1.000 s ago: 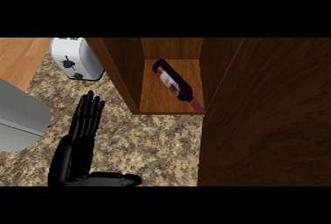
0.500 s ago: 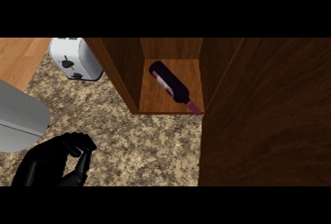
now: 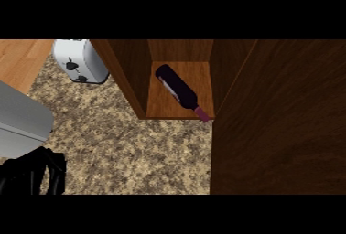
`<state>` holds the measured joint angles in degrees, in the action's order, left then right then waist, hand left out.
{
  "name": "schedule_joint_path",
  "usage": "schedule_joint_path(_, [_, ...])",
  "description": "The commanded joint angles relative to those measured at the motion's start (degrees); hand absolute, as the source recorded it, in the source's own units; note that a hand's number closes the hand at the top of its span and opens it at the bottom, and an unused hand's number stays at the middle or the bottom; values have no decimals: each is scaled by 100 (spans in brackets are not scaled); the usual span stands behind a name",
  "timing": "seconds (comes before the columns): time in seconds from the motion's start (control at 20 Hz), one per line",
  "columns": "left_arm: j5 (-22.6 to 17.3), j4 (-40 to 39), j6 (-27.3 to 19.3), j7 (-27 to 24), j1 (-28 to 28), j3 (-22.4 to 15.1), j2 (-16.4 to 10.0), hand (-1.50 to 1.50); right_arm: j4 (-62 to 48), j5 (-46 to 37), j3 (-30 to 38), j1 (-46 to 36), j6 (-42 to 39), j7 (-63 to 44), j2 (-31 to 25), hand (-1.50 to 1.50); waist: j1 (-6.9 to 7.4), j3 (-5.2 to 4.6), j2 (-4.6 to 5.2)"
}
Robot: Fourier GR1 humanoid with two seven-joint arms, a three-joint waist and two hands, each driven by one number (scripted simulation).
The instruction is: Pick up the wine, place it into the cabinet and close the cabinet
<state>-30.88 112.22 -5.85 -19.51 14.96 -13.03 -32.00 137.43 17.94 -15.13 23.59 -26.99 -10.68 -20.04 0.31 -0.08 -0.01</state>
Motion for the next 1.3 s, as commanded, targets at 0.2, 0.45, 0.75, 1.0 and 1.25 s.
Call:
schedule_joint_path(0.2, [-86,-388,683,-403,283,353,-37,150,580,755,-850,-883,252,-1163,135,150,47,-3,9])
schedule_joint_path(0.45, [-492,-188,931,107,65,717,-290,150,41,457,-1317,-2160,634,-1495,845,150,65,0,14])
schedule_joint_path(0.75, [-254,-362,1132,-264,411,749,-105,150,-551,189,-1771,-3460,1440,-2354,1853,150,89,-4,-3])
schedule_joint_path(1.0, [-294,-119,1117,12,395,849,-63,150,-963,295,-1772,-4815,2485,-2799,1980,150,72,-1,-7])
schedule_joint_path(1.25, [-367,-673,1643,-191,319,1150,-22,150,-2104,582,-1792,-5886,3269,-2091,1996,150,60,1,3])
